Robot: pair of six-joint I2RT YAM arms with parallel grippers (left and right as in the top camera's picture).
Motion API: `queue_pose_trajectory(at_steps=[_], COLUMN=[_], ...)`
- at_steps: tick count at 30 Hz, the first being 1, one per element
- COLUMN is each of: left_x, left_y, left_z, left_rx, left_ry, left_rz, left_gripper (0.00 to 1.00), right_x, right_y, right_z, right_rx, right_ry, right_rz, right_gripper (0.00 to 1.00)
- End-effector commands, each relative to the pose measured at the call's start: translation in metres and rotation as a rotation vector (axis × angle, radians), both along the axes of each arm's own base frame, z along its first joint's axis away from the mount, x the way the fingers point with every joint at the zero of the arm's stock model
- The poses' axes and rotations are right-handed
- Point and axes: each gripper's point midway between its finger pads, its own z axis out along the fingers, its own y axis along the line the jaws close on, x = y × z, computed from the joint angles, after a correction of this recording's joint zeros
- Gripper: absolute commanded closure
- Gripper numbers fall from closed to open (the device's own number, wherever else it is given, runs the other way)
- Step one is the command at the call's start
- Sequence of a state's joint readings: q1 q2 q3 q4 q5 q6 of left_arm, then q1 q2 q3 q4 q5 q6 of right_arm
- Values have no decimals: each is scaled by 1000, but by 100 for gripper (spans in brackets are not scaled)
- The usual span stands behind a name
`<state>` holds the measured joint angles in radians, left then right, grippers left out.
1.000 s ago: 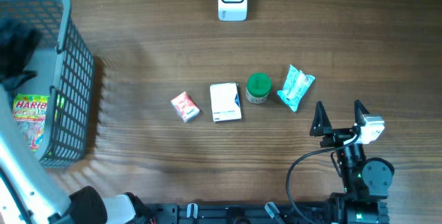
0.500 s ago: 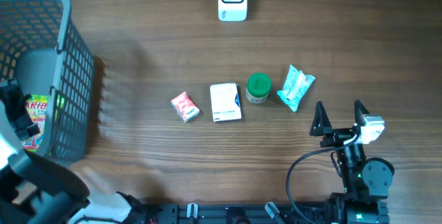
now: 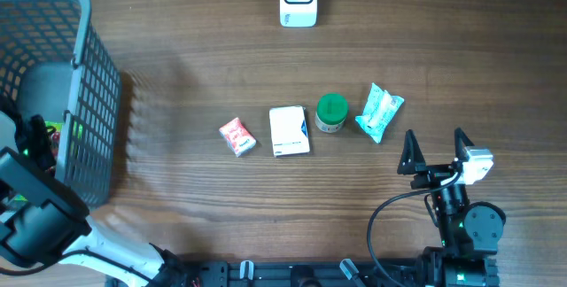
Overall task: Scan the item barcode
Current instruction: 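Reach the left gripper into the basket and grasp the Haribo bag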
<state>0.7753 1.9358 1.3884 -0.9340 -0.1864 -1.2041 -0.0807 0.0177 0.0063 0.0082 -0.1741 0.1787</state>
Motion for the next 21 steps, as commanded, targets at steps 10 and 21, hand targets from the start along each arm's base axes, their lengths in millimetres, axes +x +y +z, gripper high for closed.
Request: queue_pose_trajectory(at_steps=[10, 21], left_x=[-31, 40], left_y=[-38, -15], left_z=[-50, 176], left_rx=[-206, 117], left_ry=[148, -363], left_rz=[-37, -287], left_gripper=[96, 96], right_x=[0, 0], right_y=[-2, -2], right_z=[1, 1], right_rx=[6, 6], right_ry=[-6, -6], right_rz=[-12, -12], right_gripper=[0, 0])
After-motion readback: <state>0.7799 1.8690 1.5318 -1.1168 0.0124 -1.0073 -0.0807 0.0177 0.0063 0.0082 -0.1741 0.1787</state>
